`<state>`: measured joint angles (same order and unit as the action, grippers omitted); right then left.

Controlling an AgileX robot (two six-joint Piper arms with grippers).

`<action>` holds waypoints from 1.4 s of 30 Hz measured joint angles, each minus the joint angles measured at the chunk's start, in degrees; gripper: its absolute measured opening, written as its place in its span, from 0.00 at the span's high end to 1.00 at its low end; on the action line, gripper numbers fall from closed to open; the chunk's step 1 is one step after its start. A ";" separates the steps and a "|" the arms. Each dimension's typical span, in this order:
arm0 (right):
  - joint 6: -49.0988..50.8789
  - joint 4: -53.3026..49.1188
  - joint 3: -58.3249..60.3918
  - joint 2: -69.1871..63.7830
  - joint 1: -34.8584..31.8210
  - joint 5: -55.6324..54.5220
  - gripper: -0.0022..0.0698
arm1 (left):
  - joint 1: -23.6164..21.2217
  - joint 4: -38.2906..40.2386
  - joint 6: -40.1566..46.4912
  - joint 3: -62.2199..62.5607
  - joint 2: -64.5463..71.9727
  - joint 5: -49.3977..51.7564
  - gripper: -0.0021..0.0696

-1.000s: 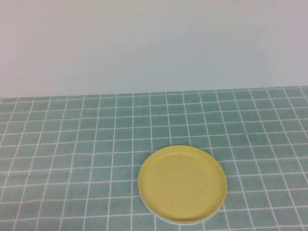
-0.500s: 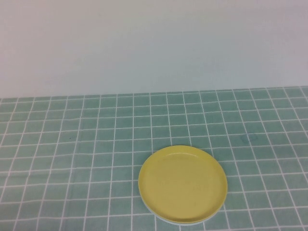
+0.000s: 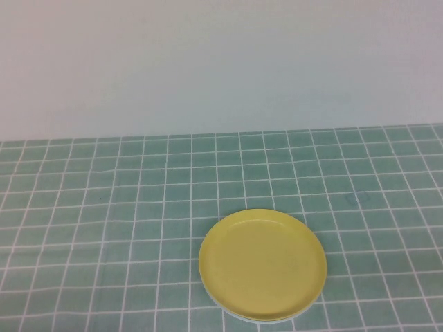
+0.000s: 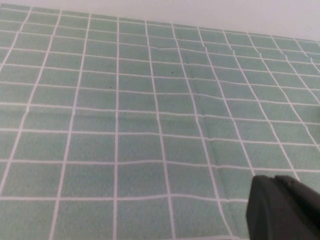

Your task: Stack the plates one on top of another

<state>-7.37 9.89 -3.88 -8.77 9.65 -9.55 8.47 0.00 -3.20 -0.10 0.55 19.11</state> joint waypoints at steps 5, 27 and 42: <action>2.61 -0.79 5.28 1.91 0.00 0.18 0.97 | 0.00 0.00 0.00 0.00 0.00 0.00 0.97; 10.73 -12.92 5.39 9.21 -6.81 30.00 0.97 | 0.00 0.00 0.00 0.00 0.00 0.00 0.97; 10.73 -13.27 5.39 9.30 -6.81 30.33 0.97 | 0.00 0.00 0.00 0.00 0.00 0.00 0.97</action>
<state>3.36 -3.38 1.51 0.53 2.84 20.78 8.47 0.00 -3.20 -0.10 0.55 19.11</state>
